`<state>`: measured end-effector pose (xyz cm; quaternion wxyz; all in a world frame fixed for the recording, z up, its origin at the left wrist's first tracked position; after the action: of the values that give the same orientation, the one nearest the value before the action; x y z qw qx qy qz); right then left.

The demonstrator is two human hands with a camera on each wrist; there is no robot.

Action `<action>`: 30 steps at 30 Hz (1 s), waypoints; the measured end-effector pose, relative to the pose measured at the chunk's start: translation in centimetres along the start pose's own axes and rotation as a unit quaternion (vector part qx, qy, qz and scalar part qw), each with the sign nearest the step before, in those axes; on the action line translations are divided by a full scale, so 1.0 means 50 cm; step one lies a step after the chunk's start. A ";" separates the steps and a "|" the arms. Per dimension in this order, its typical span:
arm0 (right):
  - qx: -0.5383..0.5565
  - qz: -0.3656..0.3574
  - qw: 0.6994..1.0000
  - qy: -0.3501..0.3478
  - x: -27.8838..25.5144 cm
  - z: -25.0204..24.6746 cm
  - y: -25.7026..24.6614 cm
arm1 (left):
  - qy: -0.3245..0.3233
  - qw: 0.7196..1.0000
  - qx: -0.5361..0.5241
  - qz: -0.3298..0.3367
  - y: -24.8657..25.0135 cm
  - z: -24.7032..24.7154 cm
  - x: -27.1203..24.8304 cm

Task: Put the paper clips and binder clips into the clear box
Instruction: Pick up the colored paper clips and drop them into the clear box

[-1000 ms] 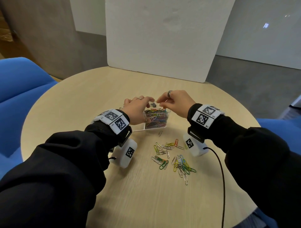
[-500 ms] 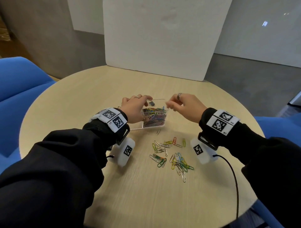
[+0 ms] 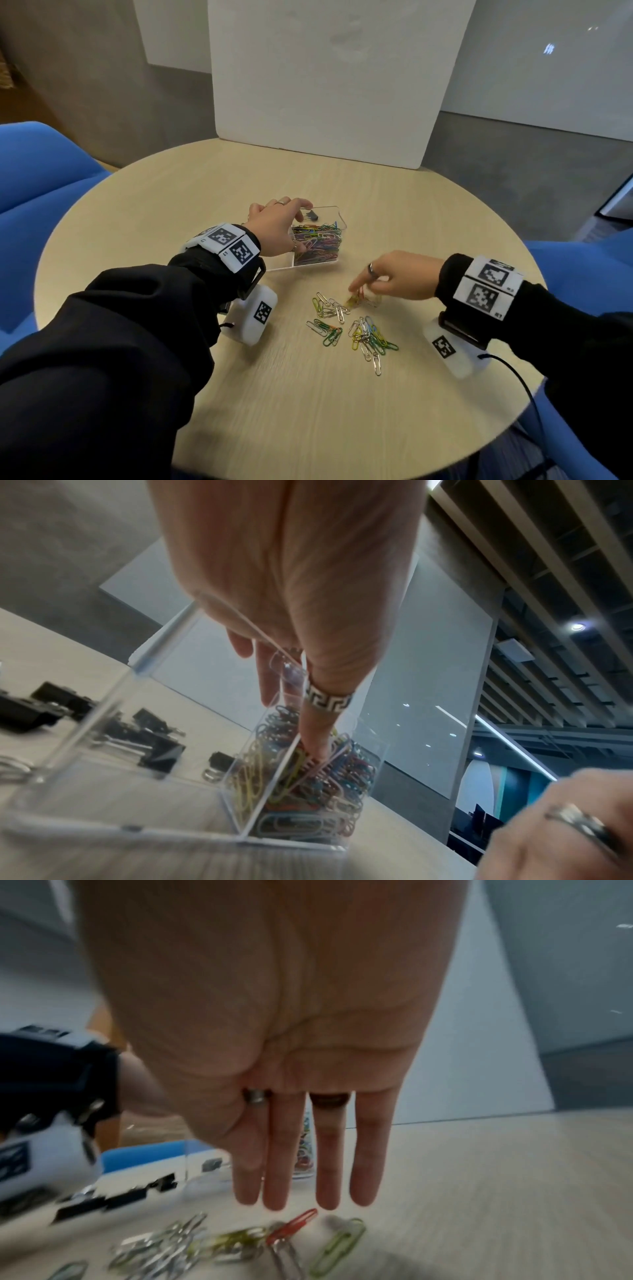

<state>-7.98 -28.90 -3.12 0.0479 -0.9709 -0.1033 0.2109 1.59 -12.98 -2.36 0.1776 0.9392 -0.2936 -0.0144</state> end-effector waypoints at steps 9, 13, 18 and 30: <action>0.048 0.069 0.996 0.025 0.010 0.014 0.035 | 0.001 1.000 0.003 -0.001 0.003 0.002 0.000; 0.064 0.016 0.998 -0.012 -0.006 0.027 0.007 | 0.001 1.000 0.002 -0.001 0.000 0.003 0.001; 0.061 0.030 0.997 0.041 -0.009 0.028 0.020 | 0.007 1.000 0.001 0.000 -0.001 0.002 0.001; 0.082 0.019 0.996 -0.025 -0.060 0.088 -0.022 | 0.007 1.000 0.000 -0.004 -0.001 0.003 0.000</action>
<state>-12.70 -28.27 -5.77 0.1209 -0.9598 -0.0682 0.2438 1.62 -12.99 -2.51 0.1797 0.9403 -0.2891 -0.0084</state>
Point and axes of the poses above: each hand's wrist, its own x-axis towards the middle knuckle, its own z-axis out of the palm, y = z × x, the point moved 5 cm from there along x, towards the middle knuckle, and after that the axes turned 4 degrees about z, right-handed, at the moved point
